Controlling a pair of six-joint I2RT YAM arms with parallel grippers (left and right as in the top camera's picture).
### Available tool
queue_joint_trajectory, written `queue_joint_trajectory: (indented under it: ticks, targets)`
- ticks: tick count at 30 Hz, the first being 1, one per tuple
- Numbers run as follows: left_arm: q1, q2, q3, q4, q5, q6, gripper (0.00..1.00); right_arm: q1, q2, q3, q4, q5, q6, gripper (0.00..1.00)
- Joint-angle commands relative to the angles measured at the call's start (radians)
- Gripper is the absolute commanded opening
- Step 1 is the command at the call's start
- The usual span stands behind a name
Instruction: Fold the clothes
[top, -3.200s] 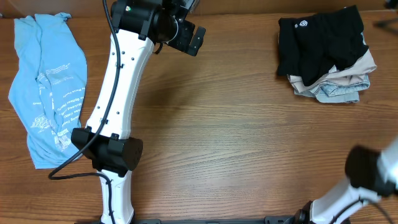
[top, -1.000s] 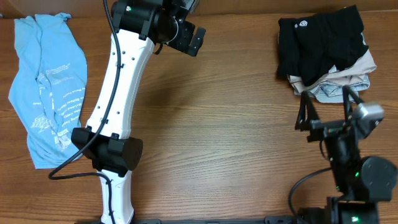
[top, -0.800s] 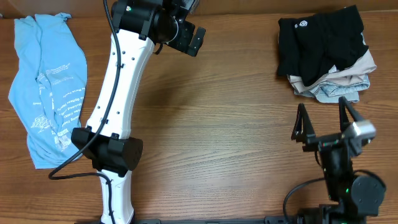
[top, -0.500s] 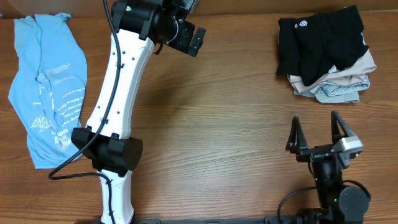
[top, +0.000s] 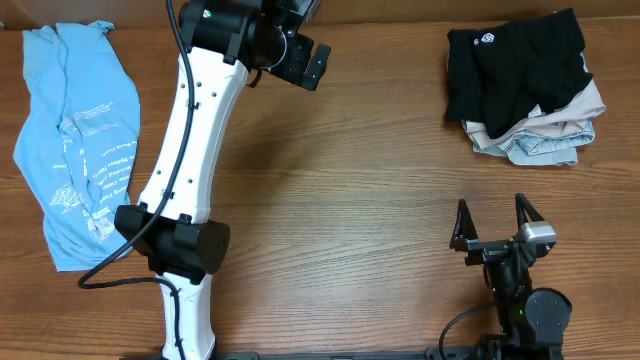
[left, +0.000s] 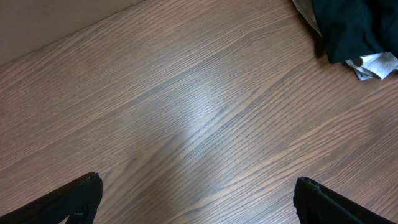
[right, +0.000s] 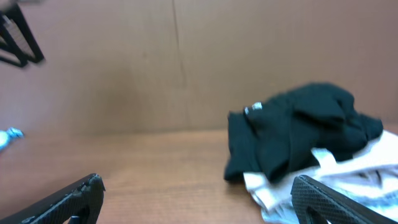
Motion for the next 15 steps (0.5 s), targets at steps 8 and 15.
queue_joint_trajectory:
  ticks: [8,15]
  targets:
    - [-0.001,-0.019,-0.005,0.003,-0.006,0.012,1.0,0.005,-0.011,-0.01,-0.076,0.048,-0.037,1.0]
    - [-0.001,-0.019,-0.005,0.003,-0.006,0.012,1.0,0.005,-0.011,-0.01,-0.076,0.048,-0.036,1.0]
